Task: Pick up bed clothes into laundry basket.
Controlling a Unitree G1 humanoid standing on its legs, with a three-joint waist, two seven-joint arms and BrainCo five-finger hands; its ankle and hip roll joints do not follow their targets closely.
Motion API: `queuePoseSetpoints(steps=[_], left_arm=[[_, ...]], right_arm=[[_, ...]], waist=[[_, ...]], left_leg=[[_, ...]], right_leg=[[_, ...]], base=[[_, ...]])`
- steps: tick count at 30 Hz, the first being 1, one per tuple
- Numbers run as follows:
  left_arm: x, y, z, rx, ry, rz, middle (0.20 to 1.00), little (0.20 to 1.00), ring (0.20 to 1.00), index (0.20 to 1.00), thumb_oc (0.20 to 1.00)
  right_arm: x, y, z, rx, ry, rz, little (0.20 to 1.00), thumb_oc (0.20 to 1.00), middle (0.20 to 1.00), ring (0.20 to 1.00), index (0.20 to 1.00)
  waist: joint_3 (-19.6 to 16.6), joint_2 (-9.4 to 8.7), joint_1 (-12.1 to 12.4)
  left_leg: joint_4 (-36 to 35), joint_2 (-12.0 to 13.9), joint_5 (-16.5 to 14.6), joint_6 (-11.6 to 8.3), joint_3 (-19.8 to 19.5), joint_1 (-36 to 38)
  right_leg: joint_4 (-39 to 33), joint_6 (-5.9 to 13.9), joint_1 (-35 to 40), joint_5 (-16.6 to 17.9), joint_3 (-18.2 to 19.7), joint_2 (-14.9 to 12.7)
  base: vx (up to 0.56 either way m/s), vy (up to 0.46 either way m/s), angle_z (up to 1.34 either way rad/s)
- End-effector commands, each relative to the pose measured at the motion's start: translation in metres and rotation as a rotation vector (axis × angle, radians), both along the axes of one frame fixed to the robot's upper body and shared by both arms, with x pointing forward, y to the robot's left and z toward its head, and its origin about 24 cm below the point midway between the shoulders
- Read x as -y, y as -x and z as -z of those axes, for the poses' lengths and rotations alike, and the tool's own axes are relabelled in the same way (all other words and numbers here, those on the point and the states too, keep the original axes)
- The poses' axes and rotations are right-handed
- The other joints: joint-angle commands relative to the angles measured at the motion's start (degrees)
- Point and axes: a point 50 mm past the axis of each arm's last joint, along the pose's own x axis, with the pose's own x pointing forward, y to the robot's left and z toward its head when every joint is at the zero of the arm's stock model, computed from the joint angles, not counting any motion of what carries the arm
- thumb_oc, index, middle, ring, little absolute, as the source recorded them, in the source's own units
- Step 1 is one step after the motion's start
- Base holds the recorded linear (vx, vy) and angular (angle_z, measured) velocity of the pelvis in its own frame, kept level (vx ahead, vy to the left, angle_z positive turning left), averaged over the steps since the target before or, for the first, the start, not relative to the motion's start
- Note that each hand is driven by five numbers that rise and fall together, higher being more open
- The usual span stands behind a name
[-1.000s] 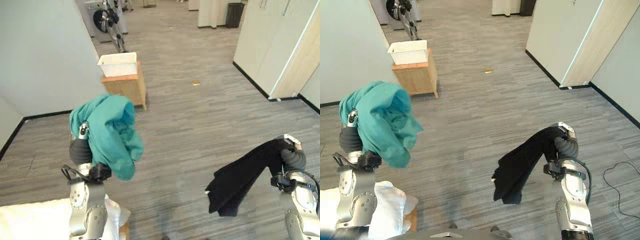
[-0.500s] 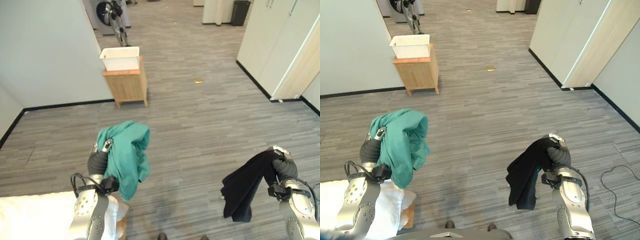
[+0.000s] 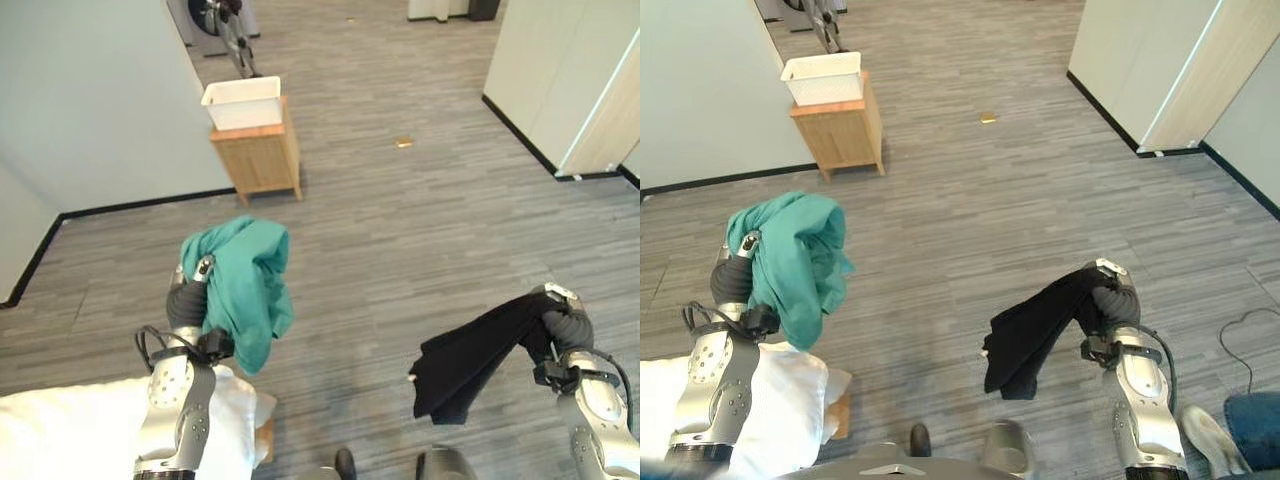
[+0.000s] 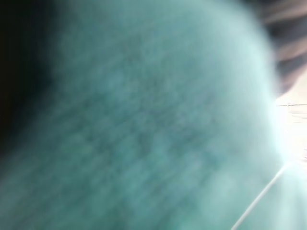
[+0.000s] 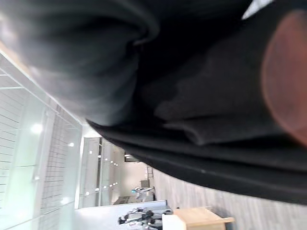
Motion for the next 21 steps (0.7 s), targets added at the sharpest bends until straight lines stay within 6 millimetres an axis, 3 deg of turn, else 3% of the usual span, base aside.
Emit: queuePoseSetpoints(steps=[1,2,4,6,8,10,12,13,14,15,16,17,18,20,21], left_arm=[[-0.011,0.0,-0.04,0.184,-0.119,-0.025,0.2,0.2,0.2,0.2,0.2],[-0.01,0.0,-0.039,0.183,-0.112,-0.025,0.2,0.2,0.2,0.2,0.2],[-0.012,0.001,-0.034,0.166,-0.11,-0.031,0.2,0.2,0.2,0.2,0.2],[-0.012,0.002,-0.032,0.161,-0.116,-0.033,0.2,0.2,0.2,0.2,0.2],[-0.009,0.003,-0.028,0.15,-0.102,-0.019,0.2,0.2,0.2,0.2,0.2],[-0.008,0.006,-0.022,0.137,-0.078,-0.018,0.2,0.2,0.2,0.2,0.2],[-0.006,0.005,-0.018,0.131,-0.022,-0.02,0.2,0.2,0.2,0.2,0.2],[-0.006,0.005,-0.018,0.132,-0.022,-0.02,0.2,0.2,0.2,0.2,0.2],[-0.003,0.004,-0.018,0.138,0.008,-0.003,0.2,0.2,0.2,0.2,0.2],[-0.003,0.003,-0.019,0.141,0.006,-0.002,0.2,0.2,0.2,0.2,0.2],[-0.003,0.003,-0.022,0.149,-0.013,0.002,0.2,0.2,0.2,0.2,0.2],[0.0,0.0,-0.024,0.163,0.009,0.003,0.2,0.2,0.2,0.2,0.2],[0.003,-0.004,-0.022,0.158,0.037,0.017,0.2,0.2,0.2,0.2,0.2],[0.008,-0.006,-0.015,0.131,0.052,0.037,0.2,0.2,0.2,0.2,0.2],[0.008,-0.006,-0.015,0.132,0.052,0.038,0.2,0.2,0.2,0.2,0.2]], right_arm=[[0.004,-0.007,-0.032,0.171,0.052,0.001,0.2,0.2,0.2,0.2,0.2],[0.006,-0.004,-0.031,0.168,0.047,0.013,0.2,0.2,0.2,0.2,0.2],[0.011,0.001,-0.026,0.145,0.047,0.027,0.2,0.2,0.2,0.2,0.2],[0.011,0.001,-0.027,0.142,0.061,0.022,0.2,0.2,0.2,0.2,0.2],[0.01,0.002,-0.027,0.139,0.062,0.008,0.2,0.2,0.2,0.2,0.2],[0.01,-0.004,-0.03,0.145,0.082,-0.003,0.2,0.2,0.2,0.2,0.2],[0.009,-0.01,-0.034,0.169,0.067,-0.009,0.2,0.2,0.2,0.2,0.2],[0.009,-0.01,-0.034,0.17,0.066,-0.009,0.2,0.2,0.2,0.2,0.2],[0.009,-0.013,-0.04,0.214,0.035,-0.014,0.2,0.2,0.2,0.2,0.2],[0.009,-0.013,-0.041,0.217,0.032,-0.013,0.2,0.2,0.2,0.2,0.2],[0.011,-0.016,-0.041,0.214,0.044,-0.007,0.2,0.2,0.2,0.2,0.2],[0.011,-0.019,-0.043,0.203,0.069,0.002,0.2,0.2,0.2,0.2,0.2],[0.009,-0.022,-0.047,0.217,0.081,-0.015,0.2,0.2,0.2,0.2,0.2],[0.006,-0.022,-0.055,0.266,0.058,-0.025,0.2,0.2,0.2,0.2,0.2],[0.006,-0.022,-0.055,0.267,0.058,-0.024,0.2,0.2,0.2,0.2,0.2]], waist=[[-1.46,0.04,-2.92],[-1.63,-0.58,-3.84],[-2.14,-1.0,-5.43],[-2.49,-0.76,-5.91],[-3.56,-0.84,-5.95],[-4.49,0.08,-5.47],[-5.01,-0.25,-4.57],[-5.05,-0.44,-4.76],[-3.84,-2.51,-3.37],[-3.78,-2.44,-3.69],[-2.75,-3.38,-2.64],[-1.2,-3.47,-0.91],[-0.73,-3.67,0.03],[-0.66,-2.95,2.12],[-0.77,-3.21,2.17]], left_leg=[[6.55,2.79,-6.92,0.33,-2.61,6.89],[6.22,2.67,-7.74,-0.37,-3.17,8.47],[6.08,4.12,-8.54,-2.18,-3.91,12.2],[6.1,5.41,-9.14,-3.27,-4.4,14.5],[7.62,5.91,-8.57,-4.17,-5.55,15.03],[14.46,7.9,-2.61,-6.47,-6.15,13.58],[28.15,10.11,7.27,-7.75,-6.25,8.52],[28.43,9.92,7.44,-7.8,-6.52,8.06],[43.01,11.53,12.35,-7.89,-3.7,1.67],[44.41,11.7,12.11,-7.96,-4.35,0.45],[49.19,12.59,12.18,-7.54,-3.15,-2.49],[51.68,13.76,10.2,-7.53,-0.75,-8.22],[50.34,13.97,9.02,-7.39,0.3,-11.9],[36.96,12.29,8.37,-7.13,0.75,-17.75],[36.22,11.94,8.88,-6.98,1.01,-17.56]], right_leg=[[-5.85,2.65,-2.59,9.17,0.82,0.46],[-11.34,2.81,-3.68,8.91,1.01,0.88],[-24.36,3.68,-4.32,11.88,-0.75,3.31],[-28.17,4.41,-5.1,14.28,-3.32,3.62],[-27.08,3.67,-3.57,14.22,-3.24,3.72],[-24.33,1.23,-1.11,13.35,-3.27,5.9],[-24.2,-1.78,2.97,10.8,-4.37,7.41],[-24.37,-1.89,2.85,11.05,-4.5,7.19],[-25.89,-5.01,7.89,8.81,-5.27,7.65],[-26.11,-5.2,7.65,9.17,-5.69,7.74],[-26.57,-6.37,9.68,7.65,-6.31,7.89],[-27.93,-6.92,13.79,5.91,-5.65,9.16],[-28.62,-6.83,15.4,5.42,-5.55,9.08],[-29.94,-5.78,18.75,4.15,-4.71,9.28],[-30.0,-5.74,18.6,4.33,-4.69,8.95]], base=[[0.4,-0.123,0.32],[0.57,-0.202,0.24],[0.57,-0.219,0.03],[0.41,-0.19,0.14],[0.35,-0.213,0.35],[0.37,-0.248,0.39],[0.33,-0.267,0.02],[0.41,-0.448,-0.03],[0.23,-0.335,-0.18],[0.36,-0.483,-0.15],[0.28,-0.318,-0.05],[0.42,-0.374,0.38],[0.53,-0.246,0.03],[0.45,-0.045,-0.2],[0.39,0.037,-0.14]])
